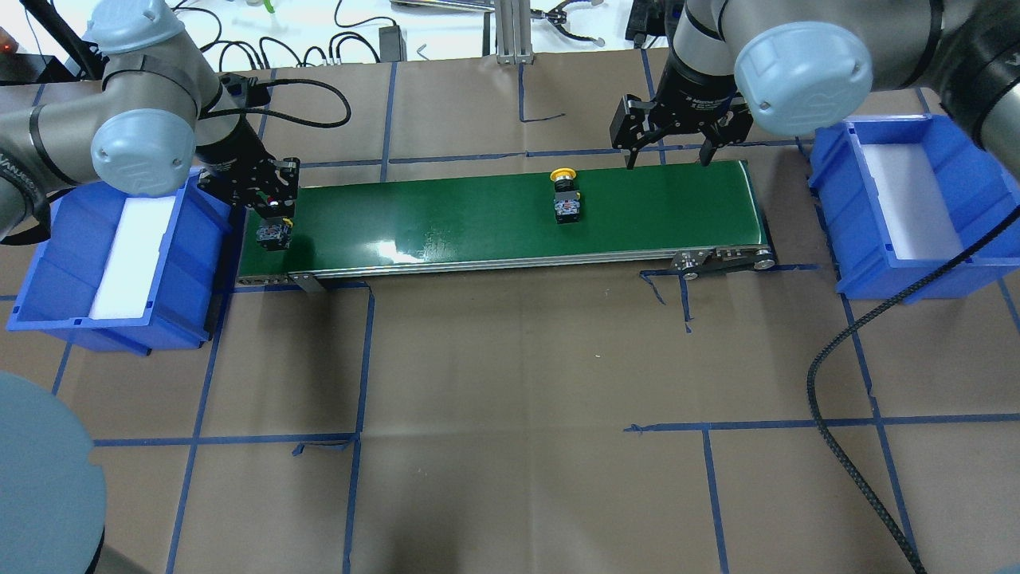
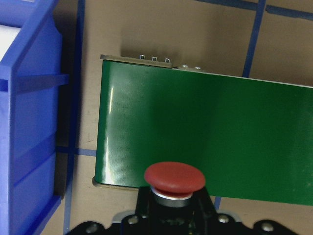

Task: Transport two buttons from left to right
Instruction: 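Carry the red button to the belt while the right gripper nears the yellow button, then release the red button on the belt while the right gripper grasps the yellow button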

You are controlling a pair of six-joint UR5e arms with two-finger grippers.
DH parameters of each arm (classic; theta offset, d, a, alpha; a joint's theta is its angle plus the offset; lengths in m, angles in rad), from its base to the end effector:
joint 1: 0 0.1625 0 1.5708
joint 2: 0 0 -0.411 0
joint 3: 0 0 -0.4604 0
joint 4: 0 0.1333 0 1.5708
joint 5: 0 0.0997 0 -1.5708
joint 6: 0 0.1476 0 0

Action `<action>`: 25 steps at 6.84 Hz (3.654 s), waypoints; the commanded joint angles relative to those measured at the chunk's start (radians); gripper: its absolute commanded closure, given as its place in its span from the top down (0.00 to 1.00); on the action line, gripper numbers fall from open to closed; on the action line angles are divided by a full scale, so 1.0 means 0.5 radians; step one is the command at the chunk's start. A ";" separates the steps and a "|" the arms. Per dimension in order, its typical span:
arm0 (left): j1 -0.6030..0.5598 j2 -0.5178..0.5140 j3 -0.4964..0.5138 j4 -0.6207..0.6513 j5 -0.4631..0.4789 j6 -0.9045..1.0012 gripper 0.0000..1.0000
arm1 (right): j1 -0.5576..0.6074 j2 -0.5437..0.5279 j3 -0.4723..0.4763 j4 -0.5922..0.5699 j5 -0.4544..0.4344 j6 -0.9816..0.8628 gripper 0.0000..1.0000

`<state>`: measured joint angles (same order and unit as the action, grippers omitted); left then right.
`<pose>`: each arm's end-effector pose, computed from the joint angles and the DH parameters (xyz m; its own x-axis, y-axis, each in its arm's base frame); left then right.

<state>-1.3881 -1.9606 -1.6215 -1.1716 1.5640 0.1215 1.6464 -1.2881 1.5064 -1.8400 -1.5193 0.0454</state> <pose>-0.0110 -0.6795 0.1948 -0.9980 -0.0615 0.0117 -0.0610 0.9973 0.0402 0.1912 -0.6586 0.3153 -0.9980 -0.0328 -0.0537 -0.0302 0.9984 -0.0485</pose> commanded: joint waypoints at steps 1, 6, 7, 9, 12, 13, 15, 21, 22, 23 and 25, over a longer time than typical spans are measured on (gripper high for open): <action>0.000 -0.058 -0.009 0.100 0.023 0.030 0.00 | 0.002 0.103 0.003 -0.355 -0.008 0.004 1.00; -0.006 -0.058 -0.006 0.085 0.029 -0.031 1.00 | 0.005 0.177 0.018 -0.367 -0.032 0.161 1.00; -0.009 -0.015 0.018 0.061 0.029 -0.031 1.00 | 0.005 0.165 0.076 -0.370 -0.042 0.161 1.00; -0.012 0.159 0.055 -0.159 0.026 -0.031 1.00 | 0.014 0.180 0.120 -0.376 -0.011 0.240 1.00; -0.110 0.499 0.004 -0.423 0.026 -0.034 1.00 | 0.042 0.379 0.101 -0.547 -0.014 0.240 1.00; -0.162 0.595 0.003 -0.555 0.032 -0.083 1.00 | 0.042 0.410 0.101 -0.596 -0.023 0.237 1.00; -0.218 0.700 0.000 -0.672 0.026 -0.175 1.00 | 0.045 0.459 0.101 -0.663 -0.039 0.237 0.97; -0.273 0.755 -0.003 -0.706 0.007 -0.203 1.00 | -0.092 0.270 0.016 -0.386 -0.232 -0.037 0.02; -0.276 0.758 -0.003 -0.706 0.004 -0.209 1.00 | -0.205 0.187 -0.030 -0.251 -0.238 -0.212 0.03; -0.279 0.758 0.000 -0.703 0.001 -0.237 1.00 | -0.413 0.065 -0.058 -0.077 -0.235 -0.447 0.03; -0.322 0.761 0.003 -0.694 0.023 -0.252 1.00 | -0.861 0.030 -0.110 -0.069 -0.232 -1.034 0.03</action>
<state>-1.5393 -1.5806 -1.6210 -1.5215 1.5703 -0.0001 1.3425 -1.2596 1.4684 -1.8862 -1.6350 -0.3176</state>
